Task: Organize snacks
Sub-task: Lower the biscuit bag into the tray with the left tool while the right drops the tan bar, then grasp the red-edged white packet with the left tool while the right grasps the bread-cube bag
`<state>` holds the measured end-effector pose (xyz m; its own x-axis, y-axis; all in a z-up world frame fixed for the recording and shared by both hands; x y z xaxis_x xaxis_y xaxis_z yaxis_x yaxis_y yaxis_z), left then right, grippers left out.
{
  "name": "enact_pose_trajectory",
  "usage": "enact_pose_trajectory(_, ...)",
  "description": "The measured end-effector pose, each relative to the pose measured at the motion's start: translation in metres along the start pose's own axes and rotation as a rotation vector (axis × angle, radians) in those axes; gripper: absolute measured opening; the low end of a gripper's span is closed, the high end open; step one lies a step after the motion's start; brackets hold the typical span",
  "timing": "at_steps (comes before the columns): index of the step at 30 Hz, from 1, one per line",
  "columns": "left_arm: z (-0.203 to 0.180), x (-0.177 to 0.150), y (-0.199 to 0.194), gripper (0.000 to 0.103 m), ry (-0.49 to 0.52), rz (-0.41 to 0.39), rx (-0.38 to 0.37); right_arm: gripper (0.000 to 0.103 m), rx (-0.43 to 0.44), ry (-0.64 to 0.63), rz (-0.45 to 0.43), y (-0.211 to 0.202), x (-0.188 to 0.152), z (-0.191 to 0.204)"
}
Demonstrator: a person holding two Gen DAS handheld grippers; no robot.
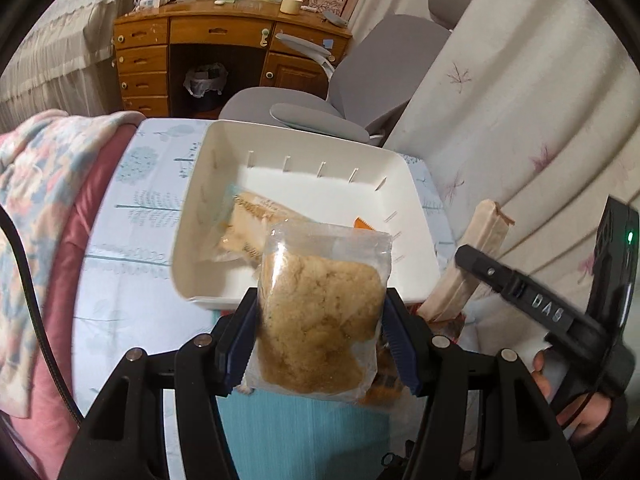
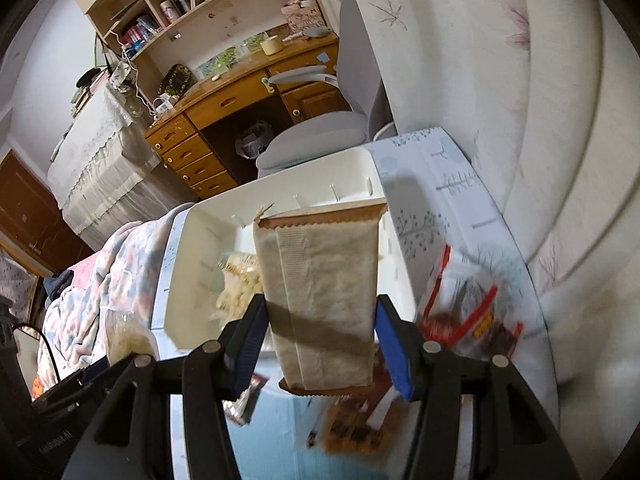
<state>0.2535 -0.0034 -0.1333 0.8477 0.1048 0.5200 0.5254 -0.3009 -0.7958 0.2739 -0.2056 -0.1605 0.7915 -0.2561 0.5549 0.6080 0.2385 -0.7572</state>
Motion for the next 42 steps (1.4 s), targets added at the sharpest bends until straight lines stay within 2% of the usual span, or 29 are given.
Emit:
enact_pose_trajectory(4, -0.001, 0.012, 0.029, 0.058, -0.020, 0.023, 0.060, 0.054, 0.021, -0.025, -0.015, 0.018, 0.007, -0.010)
enact_pose_trajectory(11, -0.010, 0.025, 0.052, 0.059, -0.021, 0.012, 0.116, 0.056, 0.089, -0.053, -0.022, 0.042, 0.016, -0.020)
enact_pose_trajectory(14, -0.011, 0.028, 0.062, 0.060, -0.027, 0.052, 0.155, 0.056, 0.116, -0.065, 0.007, 0.050, 0.015, -0.019)
enact_pose_trajectory(15, -0.011, 0.028, 0.063, 0.061, -0.034, 0.065, 0.159, 0.057, 0.121, -0.072, 0.018, 0.052, 0.014, -0.018)
enact_pose_trajectory(16, -0.010, 0.027, 0.063, 0.071, -0.042, 0.074, 0.156, 0.060, 0.121, -0.077, 0.026, 0.053, 0.013, -0.017)
enact_pose_trajectory(17, -0.010, 0.027, 0.061, 0.079, -0.044, 0.075, 0.155, 0.067, 0.122, -0.076, 0.028, 0.053, 0.013, -0.016)
enact_pose_trajectory(18, -0.010, 0.026, 0.058, 0.080, -0.043, 0.066, 0.158, 0.072, 0.126, -0.072, 0.028, 0.053, 0.012, -0.015)
enact_pose_trajectory(20, -0.009, 0.023, 0.050, 0.080, -0.036, 0.058, 0.169, 0.075, 0.133, -0.066, 0.024, 0.050, 0.010, -0.014)
enact_pose_trajectory(30, 0.014, 0.003, 0.008, 0.080, -0.059, 0.029, 0.153, 0.076, 0.084, -0.034, -0.005, 0.022, -0.014, -0.002)
enact_pose_trajectory(42, 0.061, -0.026, -0.038, 0.080, 0.028, 0.050, 0.061, 0.076, -0.063, 0.099, -0.096, -0.024, -0.060, 0.013)
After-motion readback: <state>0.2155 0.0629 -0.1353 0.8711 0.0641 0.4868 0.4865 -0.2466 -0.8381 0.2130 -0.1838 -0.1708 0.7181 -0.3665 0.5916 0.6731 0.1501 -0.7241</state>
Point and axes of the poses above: each gripper's, at about its wrist camera, not at the fingertips, and y roughly the way its jaws point, z to its left, x to its top, the point moved 2 cm from there along y, roughly the way its jaws point, and after that the axes turned 3 degrees about -z, right-handed, at the moved point
